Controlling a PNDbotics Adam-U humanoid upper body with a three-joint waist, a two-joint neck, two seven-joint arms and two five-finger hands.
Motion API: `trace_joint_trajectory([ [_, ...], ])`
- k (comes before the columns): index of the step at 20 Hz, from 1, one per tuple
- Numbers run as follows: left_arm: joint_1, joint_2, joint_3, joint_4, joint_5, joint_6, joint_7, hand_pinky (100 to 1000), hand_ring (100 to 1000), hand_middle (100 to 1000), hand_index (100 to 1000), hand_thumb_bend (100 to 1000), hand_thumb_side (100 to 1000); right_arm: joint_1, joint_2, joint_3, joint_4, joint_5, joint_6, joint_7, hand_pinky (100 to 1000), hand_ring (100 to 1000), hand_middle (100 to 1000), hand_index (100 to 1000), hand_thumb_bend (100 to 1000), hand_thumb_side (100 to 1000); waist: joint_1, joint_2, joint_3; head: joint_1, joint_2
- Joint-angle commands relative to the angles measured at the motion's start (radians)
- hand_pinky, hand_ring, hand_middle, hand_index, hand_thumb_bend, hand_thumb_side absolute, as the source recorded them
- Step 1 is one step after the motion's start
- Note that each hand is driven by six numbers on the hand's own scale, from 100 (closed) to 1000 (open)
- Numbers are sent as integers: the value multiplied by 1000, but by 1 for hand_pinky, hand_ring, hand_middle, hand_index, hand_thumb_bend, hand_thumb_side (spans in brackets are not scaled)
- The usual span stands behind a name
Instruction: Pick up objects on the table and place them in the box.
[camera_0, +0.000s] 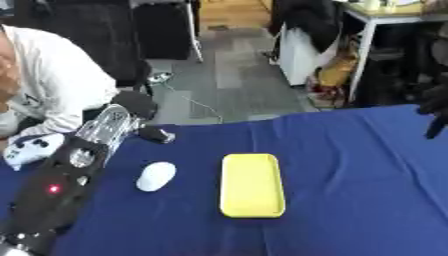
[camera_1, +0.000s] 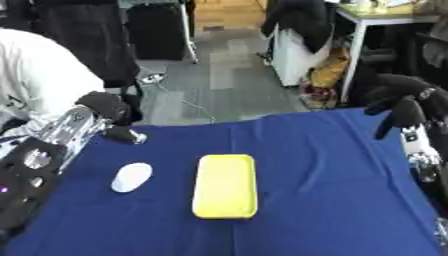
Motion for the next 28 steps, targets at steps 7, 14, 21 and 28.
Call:
trace_joint_trajectory([
  [7, -69, -5, 48, 151, -73, -27, -142, 714, 455, 486, 805, 863, 922, -15, -9, -3, -16, -1, 1, 3, 370, 587, 640, 825, 100, 872, -1, -12, -5, 10, 10],
  [14, -92, -18, 86, 223, -68, -38, -250, 717, 459, 488, 813, 901, 994, -18, -5, -1, -16, -3, 1, 5, 370, 587, 641, 826, 100, 872, -1, -9, -10, 16, 12],
  [21, -116, -25, 140, 290, 41, 11, -321, 625, 368, 395, 812, 801, 1000, -22, 0, 1, -16, -5, 0, 7, 370, 587, 641, 826, 100, 872, 0, -5, -16, 23, 13],
  [28, -130, -30, 164, 329, 108, 82, -326, 588, 313, 342, 801, 700, 1000, -24, 1, 2, -16, -6, 0, 9, 370, 587, 642, 826, 100, 873, 0, -5, -18, 26, 19],
])
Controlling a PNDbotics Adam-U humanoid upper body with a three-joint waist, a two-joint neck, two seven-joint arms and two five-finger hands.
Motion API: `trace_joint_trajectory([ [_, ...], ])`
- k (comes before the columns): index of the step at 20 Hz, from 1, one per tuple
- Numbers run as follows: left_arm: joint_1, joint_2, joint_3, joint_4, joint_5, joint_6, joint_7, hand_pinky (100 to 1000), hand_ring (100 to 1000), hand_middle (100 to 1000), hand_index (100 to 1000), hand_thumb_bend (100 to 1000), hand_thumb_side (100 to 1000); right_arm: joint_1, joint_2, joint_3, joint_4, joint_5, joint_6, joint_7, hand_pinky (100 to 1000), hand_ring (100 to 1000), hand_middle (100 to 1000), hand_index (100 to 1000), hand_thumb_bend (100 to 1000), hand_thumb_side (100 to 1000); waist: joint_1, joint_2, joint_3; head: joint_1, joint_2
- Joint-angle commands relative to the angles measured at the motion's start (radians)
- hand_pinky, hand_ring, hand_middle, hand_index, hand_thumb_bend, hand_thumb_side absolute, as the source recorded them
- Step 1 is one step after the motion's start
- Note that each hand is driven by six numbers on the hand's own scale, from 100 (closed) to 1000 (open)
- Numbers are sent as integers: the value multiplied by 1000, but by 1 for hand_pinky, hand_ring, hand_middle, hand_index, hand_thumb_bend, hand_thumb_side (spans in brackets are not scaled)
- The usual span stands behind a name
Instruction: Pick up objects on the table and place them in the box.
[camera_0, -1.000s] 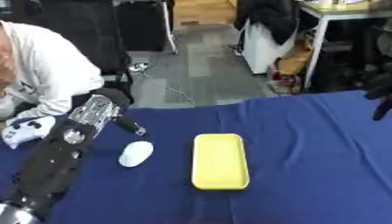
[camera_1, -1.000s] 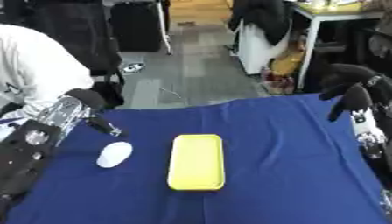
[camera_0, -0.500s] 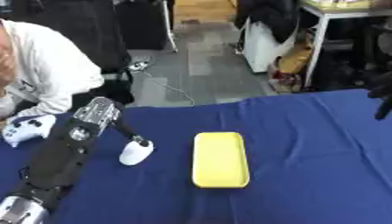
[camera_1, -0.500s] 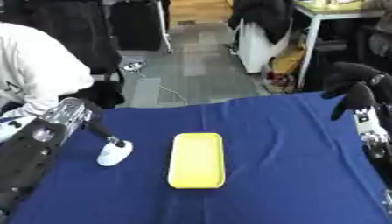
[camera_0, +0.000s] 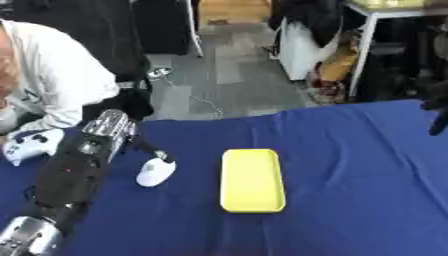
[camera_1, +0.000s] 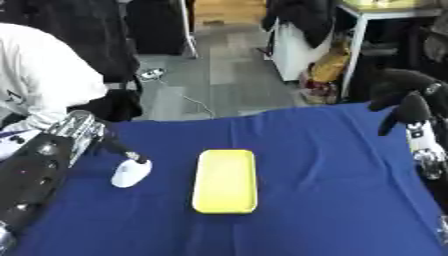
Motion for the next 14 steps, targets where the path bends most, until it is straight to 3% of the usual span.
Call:
trace_joint_trajectory([
  [1, -35, 8, 23, 9, 45, 32, 1, 582, 295, 325, 803, 691, 1000, -15, -8, -4, -16, -3, -1, 0, 370, 587, 642, 826, 100, 873, -2, -10, 0, 9, 2],
  [6, -39, 7, 25, 32, 103, 56, -6, 585, 269, 287, 805, 671, 1000, -15, -8, -3, -16, -3, -1, 1, 370, 587, 642, 826, 100, 873, -2, -11, 0, 10, 5],
  [14, -42, -3, 16, 45, 100, 63, -23, 528, 214, 220, 790, 658, 1000, -18, -6, -3, -16, -4, -2, 2, 370, 587, 642, 826, 100, 873, -2, -10, -4, 17, 7],
])
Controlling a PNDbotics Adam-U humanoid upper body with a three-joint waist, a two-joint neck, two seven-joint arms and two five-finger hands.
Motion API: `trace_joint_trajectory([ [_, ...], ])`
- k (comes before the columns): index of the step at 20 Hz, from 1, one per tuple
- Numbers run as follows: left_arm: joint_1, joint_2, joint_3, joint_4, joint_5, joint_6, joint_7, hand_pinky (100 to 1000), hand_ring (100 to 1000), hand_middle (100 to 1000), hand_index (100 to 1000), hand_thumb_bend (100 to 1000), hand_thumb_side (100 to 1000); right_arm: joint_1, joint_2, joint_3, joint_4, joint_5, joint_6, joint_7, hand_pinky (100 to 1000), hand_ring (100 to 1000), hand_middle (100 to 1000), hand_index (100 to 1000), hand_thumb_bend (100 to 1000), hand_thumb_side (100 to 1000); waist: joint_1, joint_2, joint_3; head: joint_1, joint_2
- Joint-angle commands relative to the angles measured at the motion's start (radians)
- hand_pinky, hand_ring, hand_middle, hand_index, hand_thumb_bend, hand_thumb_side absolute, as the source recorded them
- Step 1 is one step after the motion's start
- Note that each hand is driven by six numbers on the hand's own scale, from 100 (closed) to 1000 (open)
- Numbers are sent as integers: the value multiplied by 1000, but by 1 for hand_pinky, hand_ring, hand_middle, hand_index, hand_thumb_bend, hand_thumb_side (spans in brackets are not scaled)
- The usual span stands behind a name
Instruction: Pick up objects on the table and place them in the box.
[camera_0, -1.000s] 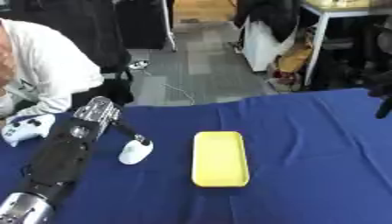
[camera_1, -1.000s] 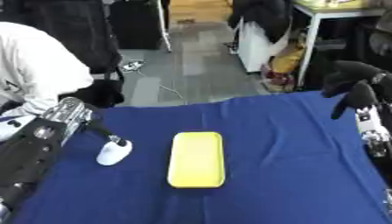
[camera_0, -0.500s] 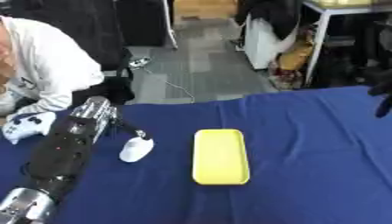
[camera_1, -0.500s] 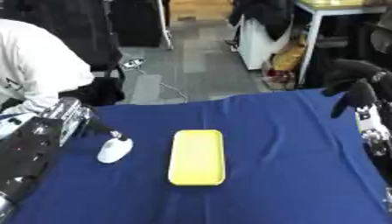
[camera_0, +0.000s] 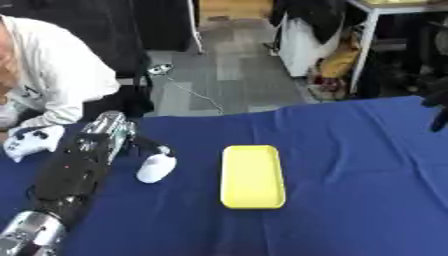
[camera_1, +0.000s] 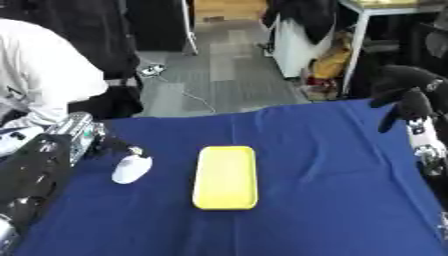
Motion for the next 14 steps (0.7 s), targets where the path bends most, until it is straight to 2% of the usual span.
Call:
trace_joint_trajectory([
  [1, -33, 12, 0, -7, -5, 3, -8, 499, 206, 211, 788, 657, 1000, -19, -6, -3, -16, -4, -1, 0, 370, 587, 642, 826, 100, 873, -2, -9, -3, 9, 0],
  [8, -28, 5, -2, 0, -19, 3, -18, 505, 207, 206, 789, 687, 1000, -26, -1, -3, -16, -7, -2, 1, 371, 587, 643, 826, 100, 872, -1, -7, -11, 13, 1],
  [14, -26, -1, -9, 1, -59, -7, -30, 526, 218, 214, 790, 715, 952, -32, 2, -2, -16, -9, -3, 3, 371, 587, 643, 826, 100, 872, 0, -5, -18, 19, 4],
])
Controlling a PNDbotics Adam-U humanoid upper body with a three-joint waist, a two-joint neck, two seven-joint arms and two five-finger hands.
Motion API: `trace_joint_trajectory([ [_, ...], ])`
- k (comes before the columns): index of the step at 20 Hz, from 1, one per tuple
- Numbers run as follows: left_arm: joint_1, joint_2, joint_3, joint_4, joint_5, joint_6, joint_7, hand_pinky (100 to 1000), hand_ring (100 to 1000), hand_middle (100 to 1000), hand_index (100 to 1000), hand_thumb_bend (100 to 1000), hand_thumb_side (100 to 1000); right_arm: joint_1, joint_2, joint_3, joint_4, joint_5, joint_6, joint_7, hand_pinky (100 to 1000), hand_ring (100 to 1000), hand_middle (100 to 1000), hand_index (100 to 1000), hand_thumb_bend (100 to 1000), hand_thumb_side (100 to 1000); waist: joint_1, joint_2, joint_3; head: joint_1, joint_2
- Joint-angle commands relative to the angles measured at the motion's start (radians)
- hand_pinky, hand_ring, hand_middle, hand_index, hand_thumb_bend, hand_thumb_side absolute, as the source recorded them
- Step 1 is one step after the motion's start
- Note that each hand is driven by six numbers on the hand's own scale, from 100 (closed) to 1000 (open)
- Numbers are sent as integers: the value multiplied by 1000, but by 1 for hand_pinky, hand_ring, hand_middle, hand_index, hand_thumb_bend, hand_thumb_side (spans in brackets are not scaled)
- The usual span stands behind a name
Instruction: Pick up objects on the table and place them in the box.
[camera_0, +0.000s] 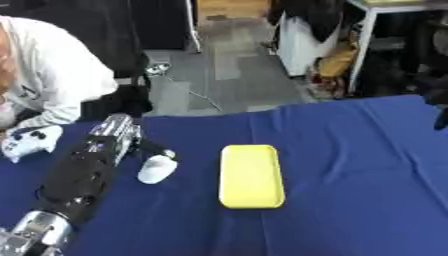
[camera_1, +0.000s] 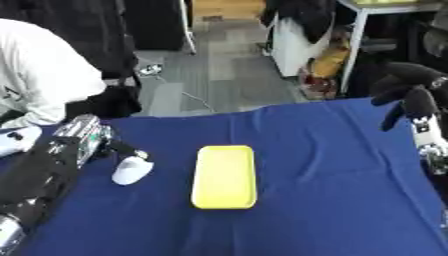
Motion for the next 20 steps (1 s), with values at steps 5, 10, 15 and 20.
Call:
trace_joint_trajectory([
  [5, -25, 10, -2, -5, -52, -15, -31, 552, 228, 224, 799, 681, 882, -25, -1, -1, -16, -7, -3, 3, 371, 587, 643, 826, 100, 871, 0, -6, -6, 14, 4],
  [10, -25, 8, 0, -7, -72, -20, -43, 562, 234, 230, 807, 677, 845, -28, 1, -2, -16, -9, -4, 3, 372, 587, 643, 826, 100, 871, 0, -6, -9, 14, 6],
  [15, -27, 8, -1, -8, -92, -22, -44, 573, 238, 236, 813, 681, 837, -28, 1, -1, -16, -10, -4, 4, 372, 587, 643, 826, 100, 870, 1, -6, -9, 13, 7],
  [20, -27, 6, -1, -9, -106, -24, -38, 573, 236, 236, 812, 656, 822, -28, 1, -1, -16, -10, -5, 4, 372, 587, 643, 826, 100, 871, 0, -5, -9, 12, 6],
])
